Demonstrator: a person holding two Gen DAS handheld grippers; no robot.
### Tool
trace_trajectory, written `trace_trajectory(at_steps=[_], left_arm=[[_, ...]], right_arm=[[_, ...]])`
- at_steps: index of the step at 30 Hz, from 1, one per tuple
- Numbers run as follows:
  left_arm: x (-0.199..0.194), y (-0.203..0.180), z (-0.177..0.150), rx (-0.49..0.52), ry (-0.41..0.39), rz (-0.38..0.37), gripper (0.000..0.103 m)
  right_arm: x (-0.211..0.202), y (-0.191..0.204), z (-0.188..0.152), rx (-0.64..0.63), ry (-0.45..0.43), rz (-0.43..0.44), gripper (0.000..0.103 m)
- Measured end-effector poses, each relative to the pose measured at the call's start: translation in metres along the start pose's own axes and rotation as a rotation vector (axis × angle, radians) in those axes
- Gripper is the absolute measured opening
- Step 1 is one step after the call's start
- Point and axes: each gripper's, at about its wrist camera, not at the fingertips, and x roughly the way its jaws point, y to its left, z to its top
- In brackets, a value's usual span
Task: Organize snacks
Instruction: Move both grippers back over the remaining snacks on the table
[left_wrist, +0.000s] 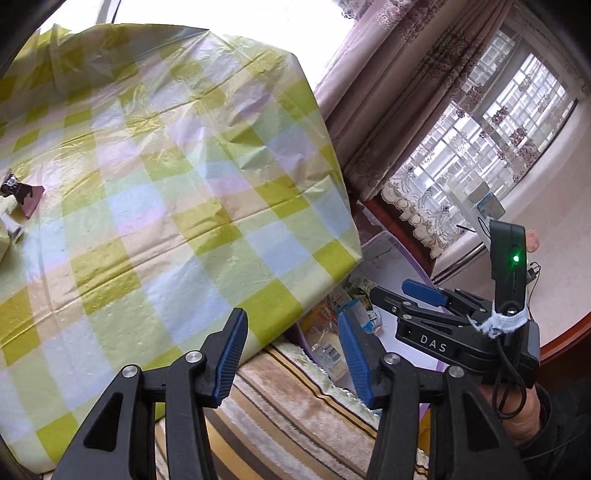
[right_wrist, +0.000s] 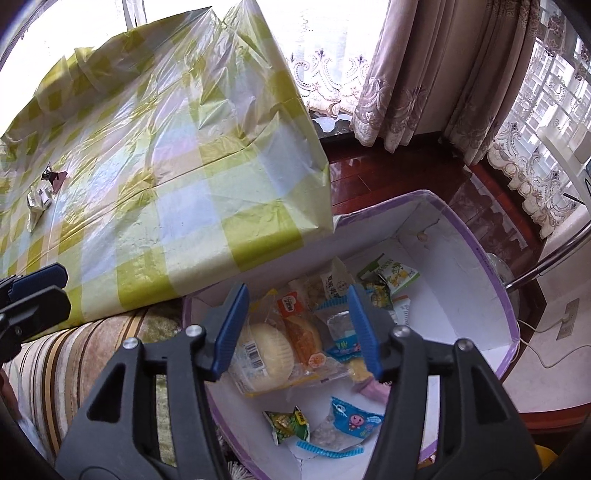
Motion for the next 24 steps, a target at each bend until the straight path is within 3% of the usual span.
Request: trace_trajectory(at_steps=[6, 15, 17, 19, 24], left_arm=[[-0.026, 0.058, 0.010, -0.153, -0.097, 0.086, 0.052], [-0.076, 0.174, 0.009, -0.478, -0.241, 0.242, 0.053], [-0.085, 0.194, 0.007, -0.533, -0.268, 0.265, 0.060], [-0.088, 0.209, 0.008, -0.571, -0.291, 0.285, 0.075], [-0.084, 0.238, 0.021, -0.614, -0.297, 0.313, 0.078]], right_arm=[[0.002, 0.028, 0.010, -0.038, -0.011, 0.047, 0.062], [0.010, 0.068, 0.024, -0.078, -0.014, 0.104, 0.065], [0.013, 0.078, 0.026, -0.086, -0.013, 0.116, 0.065], [0.016, 0.087, 0.029, -0.093, -0.012, 0.132, 0.065], [0.019, 0.111, 0.037, -0.110, -0.014, 0.175, 0.066]])
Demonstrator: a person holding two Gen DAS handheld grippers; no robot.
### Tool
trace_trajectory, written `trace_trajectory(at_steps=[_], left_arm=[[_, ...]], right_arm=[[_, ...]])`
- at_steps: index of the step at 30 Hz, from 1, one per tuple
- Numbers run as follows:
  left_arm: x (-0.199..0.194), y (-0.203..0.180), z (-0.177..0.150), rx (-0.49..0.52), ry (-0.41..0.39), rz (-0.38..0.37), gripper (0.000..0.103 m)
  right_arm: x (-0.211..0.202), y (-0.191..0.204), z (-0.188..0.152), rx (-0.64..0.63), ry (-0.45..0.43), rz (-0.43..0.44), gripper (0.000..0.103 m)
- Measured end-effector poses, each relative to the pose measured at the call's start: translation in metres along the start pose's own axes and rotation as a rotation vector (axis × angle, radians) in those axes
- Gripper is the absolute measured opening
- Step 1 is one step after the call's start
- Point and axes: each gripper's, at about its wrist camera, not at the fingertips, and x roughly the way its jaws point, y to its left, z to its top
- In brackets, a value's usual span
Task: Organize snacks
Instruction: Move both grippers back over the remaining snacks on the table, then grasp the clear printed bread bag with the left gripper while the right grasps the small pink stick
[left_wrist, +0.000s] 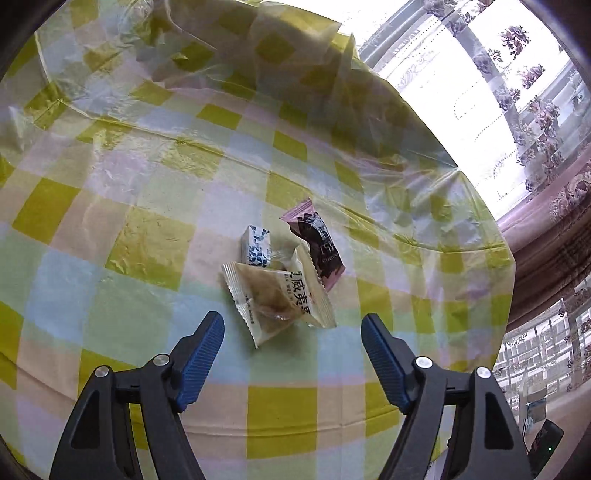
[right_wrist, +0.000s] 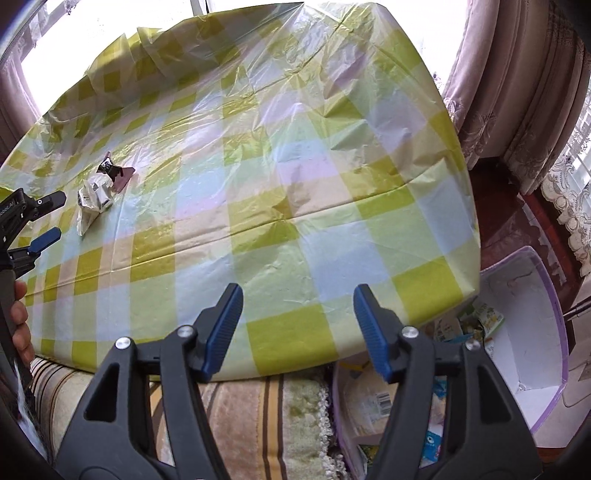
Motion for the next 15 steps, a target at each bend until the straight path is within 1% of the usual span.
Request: trace_trajectory(at_steps=[3, 7, 8, 11, 12, 14, 15], left_arm=[[0.014, 0.005, 0.012, -0.020, 0.010, 0.000, 0.078], [0.033, 0.003, 0.019, -0.005, 0.030, 0.015, 0.078], [0.037, 0.001, 0.019, 0.006, 0.037, 0.020, 0.078], [0.038, -0.005, 0.013, 0.094, 0.019, 0.057, 0.075], [0.037, -0.006, 0.011, 0.111, 0.016, 0.061, 0.073], [0.036, -0.004, 0.010, 0.127, 0.021, 0.055, 0.065], [0.036, -0.004, 0.009, 0.139, 0.025, 0.059, 0.056]], right_arm=[[0.002, 0.015, 0.006, -0.023, -0.011, 0.011, 0.068], [0.007, 0.031, 0.013, -0.046, -0.015, 0.024, 0.070], [0.009, 0.036, 0.015, -0.051, -0.014, 0.026, 0.070], [0.014, 0.048, 0.021, -0.063, -0.010, 0.034, 0.070], [0.016, 0.052, 0.023, -0.067, -0.008, 0.036, 0.070], [0.020, 0.062, 0.028, -0.077, -0.008, 0.044, 0.070], [0.022, 0.067, 0.030, -0.083, -0.009, 0.048, 0.070]])
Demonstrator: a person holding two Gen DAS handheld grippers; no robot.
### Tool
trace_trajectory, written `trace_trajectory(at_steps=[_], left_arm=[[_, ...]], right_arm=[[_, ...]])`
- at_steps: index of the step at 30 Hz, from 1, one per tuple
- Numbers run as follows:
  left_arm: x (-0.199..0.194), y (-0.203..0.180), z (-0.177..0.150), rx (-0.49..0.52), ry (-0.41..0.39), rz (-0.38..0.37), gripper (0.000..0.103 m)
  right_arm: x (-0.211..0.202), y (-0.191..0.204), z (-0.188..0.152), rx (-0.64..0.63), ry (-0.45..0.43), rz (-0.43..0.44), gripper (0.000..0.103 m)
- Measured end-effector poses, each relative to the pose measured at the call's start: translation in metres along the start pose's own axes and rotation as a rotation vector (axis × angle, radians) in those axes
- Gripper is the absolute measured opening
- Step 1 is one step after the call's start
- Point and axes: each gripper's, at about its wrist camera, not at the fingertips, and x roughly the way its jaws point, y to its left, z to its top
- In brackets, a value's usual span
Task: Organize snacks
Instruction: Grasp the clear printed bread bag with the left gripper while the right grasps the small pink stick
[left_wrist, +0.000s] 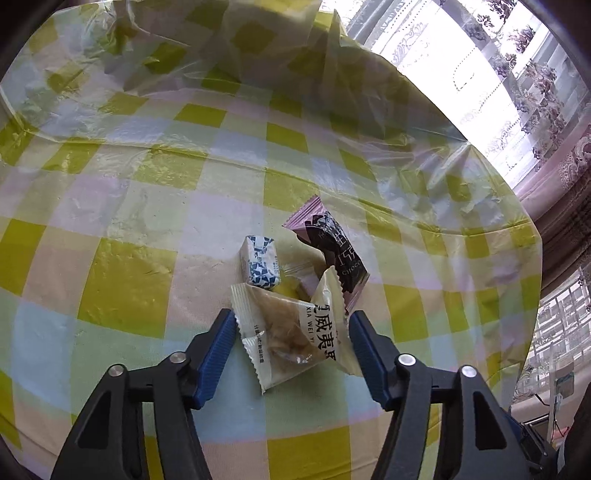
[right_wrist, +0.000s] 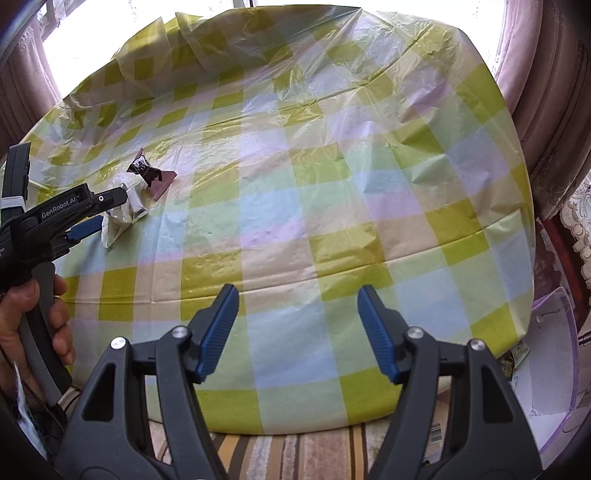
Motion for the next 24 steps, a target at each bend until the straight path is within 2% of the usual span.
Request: trace_trajectory(at_steps=[5, 9, 15, 21, 24], left_arm=[[-0.005, 0.002, -0.005, 0.036, -0.010, -0.028, 0.051], [-0.012, 0.002, -0.009, 0.051, -0.021, -0.038, 0.041], [-0.022, 0.016, -0.012, 0.028, -0.039, -0.032, 0.040], [-0.038, 0.044, -0.014, -0.025, -0.077, 0.007, 0.039], [-0.046, 0.060, -0.016, -0.065, -0.098, 0.021, 0.039]], right_arm=[[0.007, 0.028, 0.018, -0.029, -0.025, 0.021, 0.073], [0.015, 0.051, 0.033, -0.054, -0.053, 0.034, 0.073], [0.029, 0.089, 0.045, -0.120, -0.074, 0.073, 0.073], [0.048, 0.130, 0.050, -0.205, -0.070, 0.123, 0.073], [0.059, 0.144, 0.053, -0.227, -0.048, 0.150, 0.065]])
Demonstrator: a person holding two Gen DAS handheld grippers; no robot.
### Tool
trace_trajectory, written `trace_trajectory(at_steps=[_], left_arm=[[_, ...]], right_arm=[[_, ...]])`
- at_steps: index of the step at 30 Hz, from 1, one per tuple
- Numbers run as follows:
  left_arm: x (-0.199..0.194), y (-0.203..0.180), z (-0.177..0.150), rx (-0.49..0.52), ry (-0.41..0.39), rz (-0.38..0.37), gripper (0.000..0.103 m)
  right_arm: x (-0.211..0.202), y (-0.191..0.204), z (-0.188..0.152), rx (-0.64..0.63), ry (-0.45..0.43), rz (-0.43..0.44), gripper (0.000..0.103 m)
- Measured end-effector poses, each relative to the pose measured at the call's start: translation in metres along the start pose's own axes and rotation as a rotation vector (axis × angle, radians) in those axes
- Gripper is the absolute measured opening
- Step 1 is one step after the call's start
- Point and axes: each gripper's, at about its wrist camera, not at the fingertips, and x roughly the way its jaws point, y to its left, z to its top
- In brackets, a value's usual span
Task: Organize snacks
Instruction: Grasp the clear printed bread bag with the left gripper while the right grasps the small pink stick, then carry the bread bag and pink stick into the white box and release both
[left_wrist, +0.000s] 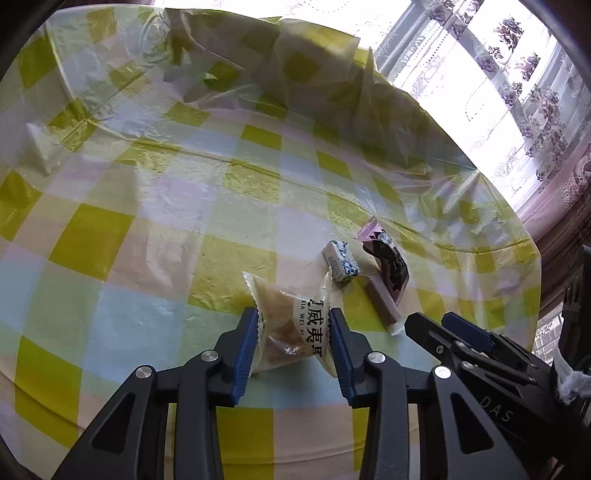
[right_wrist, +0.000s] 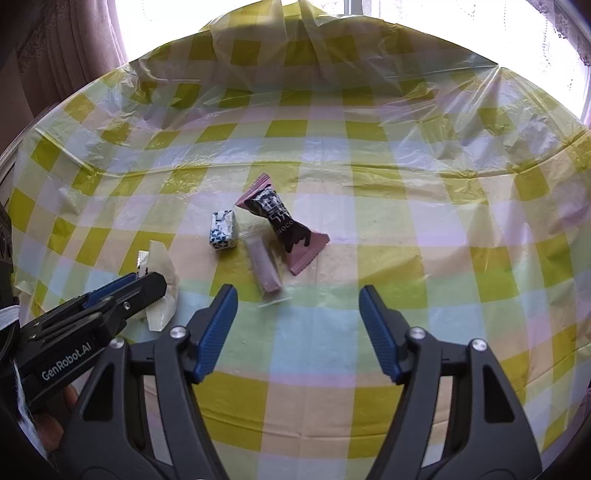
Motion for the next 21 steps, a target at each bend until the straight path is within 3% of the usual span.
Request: trace_trajectory(at_steps=[3, 7, 9, 14, 16, 18, 21], left_arm=[[-0.003, 0.008, 0.000, -0.021, -0.007, -0.006, 0.039], [-0.004, 0.011, 0.000, -0.029, -0.006, -0.020, 0.039], [-0.004, 0.012, 0.000, -0.035, -0.005, -0.028, 0.039], [-0.004, 0.014, 0.000, -0.034, -0.007, -0.037, 0.039], [-0.005, 0.013, 0.000, -0.029, -0.008, -0.034, 0.039], [-0.005, 0.011, -0.001, -0.021, -0.011, -0.028, 0.039], [-0.007, 0.008, -0.002, -0.008, -0.017, -0.018, 0.038]], right_arm=[[0.014, 0.011, 0.004, -0.022, 0.025, 0.021, 0.053], [0.026, 0.019, 0.005, -0.043, 0.039, 0.036, 0.046], [0.034, 0.020, 0.007, -0.046, 0.054, 0.050, 0.037], [0.039, 0.022, 0.012, -0.054, 0.034, 0.034, 0.034], [0.040, 0.026, 0.013, -0.066, 0.028, 0.010, 0.030], [0.041, 0.029, 0.013, -0.090, 0.016, -0.022, 0.019], [0.038, 0.030, 0.010, -0.085, 0.015, -0.039, 0.016]])
